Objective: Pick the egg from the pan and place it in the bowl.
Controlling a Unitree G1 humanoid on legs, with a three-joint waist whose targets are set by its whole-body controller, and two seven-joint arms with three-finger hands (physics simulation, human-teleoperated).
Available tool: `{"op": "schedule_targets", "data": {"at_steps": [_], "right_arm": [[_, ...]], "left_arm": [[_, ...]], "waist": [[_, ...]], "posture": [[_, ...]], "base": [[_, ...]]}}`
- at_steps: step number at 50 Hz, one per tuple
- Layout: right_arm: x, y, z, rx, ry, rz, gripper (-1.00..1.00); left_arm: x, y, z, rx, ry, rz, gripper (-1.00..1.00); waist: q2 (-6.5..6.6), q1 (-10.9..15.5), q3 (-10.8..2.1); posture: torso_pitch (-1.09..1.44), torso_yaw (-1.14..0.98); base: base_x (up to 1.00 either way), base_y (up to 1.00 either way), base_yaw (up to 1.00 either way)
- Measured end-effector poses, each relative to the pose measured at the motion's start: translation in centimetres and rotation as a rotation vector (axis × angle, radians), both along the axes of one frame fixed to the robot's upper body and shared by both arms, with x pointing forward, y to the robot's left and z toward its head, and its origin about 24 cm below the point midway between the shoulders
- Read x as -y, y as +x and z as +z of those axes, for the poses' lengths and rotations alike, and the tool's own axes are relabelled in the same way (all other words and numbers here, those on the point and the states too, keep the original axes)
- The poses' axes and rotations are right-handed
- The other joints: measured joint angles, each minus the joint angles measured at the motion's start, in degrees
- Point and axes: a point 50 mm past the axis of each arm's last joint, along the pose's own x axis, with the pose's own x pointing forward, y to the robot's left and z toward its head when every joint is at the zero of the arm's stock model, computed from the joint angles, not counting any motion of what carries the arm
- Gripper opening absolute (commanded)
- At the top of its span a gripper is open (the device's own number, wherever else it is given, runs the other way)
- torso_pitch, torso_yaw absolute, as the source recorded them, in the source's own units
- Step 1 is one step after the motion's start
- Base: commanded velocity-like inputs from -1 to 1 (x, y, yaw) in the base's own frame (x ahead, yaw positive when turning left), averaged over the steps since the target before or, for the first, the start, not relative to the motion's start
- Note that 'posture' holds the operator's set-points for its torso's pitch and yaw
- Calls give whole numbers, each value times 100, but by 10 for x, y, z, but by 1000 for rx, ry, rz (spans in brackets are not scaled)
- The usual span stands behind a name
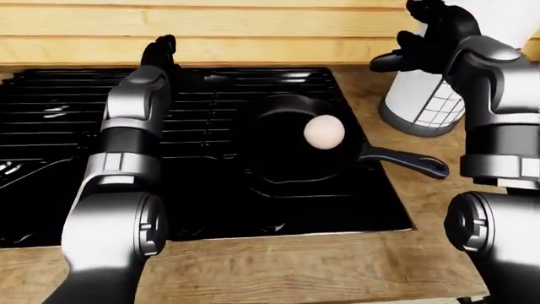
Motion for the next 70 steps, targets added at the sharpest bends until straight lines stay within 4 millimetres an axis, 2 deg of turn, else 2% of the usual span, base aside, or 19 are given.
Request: {"op": "schedule_targets", "data": {"at_steps": [3,6,7,13,17,22,27,36,42,51,58,62,70], "right_arm": [[-4,-7,22,31,-15,40,100],[-10,-10,40,45,-57,81,100],[-13,-10,42,47,-68,95,100],[-12,-10,44,3,-129,131,100],[-8,-11,44,-5,-188,158,100],[-6,-6,43,-37,-301,181,100],[-5,0,43,-58,-386,177,100],[-25,5,54,-34,-581,249,100],[-48,8,57,-21,-705,308,100],[-77,8,47,-36,-849,418,100],[-83,7,38,-65,-938,452,100],[-88,3,34,-68,-986,469,100],[-86,-10,31,-166,-1002,520,100]], "left_arm": [[-1,-2,15,56,8,5,100],[-4,-3,27,104,15,8,100],[-7,-4,28,108,16,14,100],[-15,-3,19,59,21,45,100],[-12,-3,24,62,26,32,100],[-11,-6,40,108,37,27,100],[-11,-5,38,106,43,26,100],[-18,-4,32,74,44,39,100],[-20,-5,34,85,50,44,100],[-23,-4,34,79,49,51,100],[-22,-5,35,87,50,50,100],[-21,-5,33,80,51,48,100],[-19,-5,32,76,52,43,100]], "waist": [[97,4,-135],[292,53,-207],[301,78,-203],[218,132,-152],[189,114,-127],[238,78,-151],[305,48,-156],[373,-7,-126],[388,-11,-141],[340,9,-174],[343,13,-183],[387,29,-202],[414,-14,-134]], "posture": [[0,0],[0,0],[0,0],[0,0],[0,0],[0,0],[0,0],[0,0],[0,0],[0,0],[0,0],[0,0],[0,0]], "base": [[0,0,0],[0,0,0],[0,0,0],[0,0,0],[0,0,0],[0,0,0],[0,0,0],[0,0,0],[0,0,0],[0,0,0],[0,0,0],[0,0,0],[0,0,0]]}}
